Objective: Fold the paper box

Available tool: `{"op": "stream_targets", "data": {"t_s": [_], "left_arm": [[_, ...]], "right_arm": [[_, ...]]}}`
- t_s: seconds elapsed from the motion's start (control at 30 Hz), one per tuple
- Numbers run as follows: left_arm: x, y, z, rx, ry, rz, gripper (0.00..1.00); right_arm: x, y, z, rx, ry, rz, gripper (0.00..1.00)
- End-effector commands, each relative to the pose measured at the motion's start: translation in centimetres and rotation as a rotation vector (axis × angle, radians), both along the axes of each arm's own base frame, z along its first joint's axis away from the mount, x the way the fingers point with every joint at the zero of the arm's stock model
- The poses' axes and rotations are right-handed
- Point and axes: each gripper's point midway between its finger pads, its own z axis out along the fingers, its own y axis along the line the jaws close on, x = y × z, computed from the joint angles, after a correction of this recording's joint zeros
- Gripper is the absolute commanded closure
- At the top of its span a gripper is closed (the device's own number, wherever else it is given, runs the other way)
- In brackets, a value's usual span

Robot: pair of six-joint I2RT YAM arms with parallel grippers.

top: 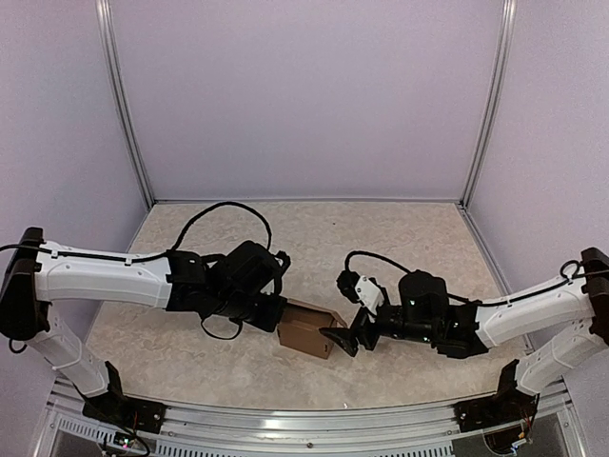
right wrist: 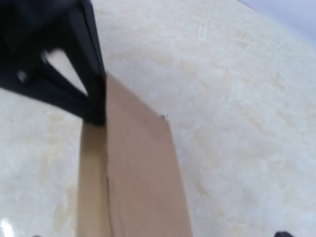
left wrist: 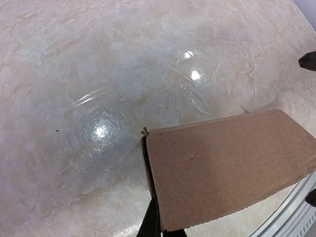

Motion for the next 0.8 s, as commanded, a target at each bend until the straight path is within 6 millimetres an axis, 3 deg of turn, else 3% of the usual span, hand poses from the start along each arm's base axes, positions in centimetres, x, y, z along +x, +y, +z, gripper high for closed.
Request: {"op": "stream_targets", "data": {"t_s": [0.0, 0.13, 0.27, 0.53, 0.77], "left_arm": [[-1.9, 1.9, -3.7, 0.137, 0.115, -0.007, 1.0], [-1.7, 1.5, -3.5, 0.13, 0.115, 0.001, 1.0], [-1.2, 1.1, -3.4, 0.124, 0.115, 0.018, 1.0], [0.1, 1.0, -2.4, 0.127, 0.11, 0.091, 1.0], [0.7, 0.4, -2.1, 0.113, 0.114, 0.116, 1.0]], "right_arm": [[-0.1, -2.0, 1.3, -0.042, 0.014, -0.04, 0.0], [1.8, -4.0, 2.1, -0.081, 0.109, -0.213, 0.0], [0.6, -3.5, 1.4, -0.168, 0.149, -0.122, 0.0], [-0.2, -4.1, 2.5, -0.164, 0.155, -0.131, 0.23], [-0.1, -4.1, 1.0, -0.236, 0.117, -0.201, 0.4]]}}
